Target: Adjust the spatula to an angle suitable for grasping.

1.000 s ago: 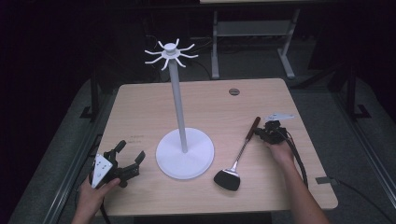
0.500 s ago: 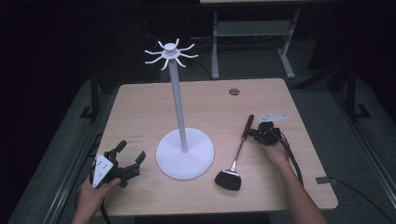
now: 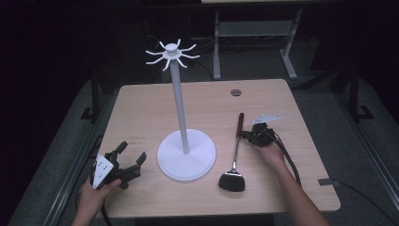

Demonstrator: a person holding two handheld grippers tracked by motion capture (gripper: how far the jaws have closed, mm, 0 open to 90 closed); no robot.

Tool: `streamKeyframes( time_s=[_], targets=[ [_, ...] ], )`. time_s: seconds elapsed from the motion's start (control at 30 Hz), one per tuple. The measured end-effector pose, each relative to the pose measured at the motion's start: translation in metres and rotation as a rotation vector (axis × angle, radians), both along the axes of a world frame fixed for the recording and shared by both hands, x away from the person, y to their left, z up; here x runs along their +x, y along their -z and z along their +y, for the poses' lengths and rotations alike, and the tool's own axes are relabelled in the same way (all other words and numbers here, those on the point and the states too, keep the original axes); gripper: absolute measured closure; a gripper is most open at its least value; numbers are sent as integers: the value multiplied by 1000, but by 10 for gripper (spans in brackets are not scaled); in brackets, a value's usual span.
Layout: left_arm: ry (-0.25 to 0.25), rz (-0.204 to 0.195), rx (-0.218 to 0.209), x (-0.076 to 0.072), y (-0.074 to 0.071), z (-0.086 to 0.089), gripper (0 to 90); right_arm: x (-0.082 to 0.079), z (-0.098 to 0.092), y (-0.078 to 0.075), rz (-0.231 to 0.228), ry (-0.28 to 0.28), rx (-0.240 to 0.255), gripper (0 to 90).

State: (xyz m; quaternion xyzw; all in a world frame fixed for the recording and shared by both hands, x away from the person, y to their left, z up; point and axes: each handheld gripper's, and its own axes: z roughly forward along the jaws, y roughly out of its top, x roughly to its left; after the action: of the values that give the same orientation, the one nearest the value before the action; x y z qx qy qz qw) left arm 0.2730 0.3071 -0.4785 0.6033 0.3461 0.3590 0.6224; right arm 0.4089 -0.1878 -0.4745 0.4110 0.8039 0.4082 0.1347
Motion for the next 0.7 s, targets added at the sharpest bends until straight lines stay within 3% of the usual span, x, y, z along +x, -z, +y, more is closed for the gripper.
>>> streamKeyframes(
  time_s=[0.17, 0.3, 0.7],
  targets=[
    [1, -1, 3, 0, 0, 0, 130, -1, 10, -3, -6, -32, -13, 895],
    [-1, -3, 3, -1, 0, 0, 130, -7, 12, -11, 6, -48, 8, 895],
    [-4, -7, 0, -1, 0, 0, 130, -55, 35, -26, 79, -192, -70, 895]
  ],
)
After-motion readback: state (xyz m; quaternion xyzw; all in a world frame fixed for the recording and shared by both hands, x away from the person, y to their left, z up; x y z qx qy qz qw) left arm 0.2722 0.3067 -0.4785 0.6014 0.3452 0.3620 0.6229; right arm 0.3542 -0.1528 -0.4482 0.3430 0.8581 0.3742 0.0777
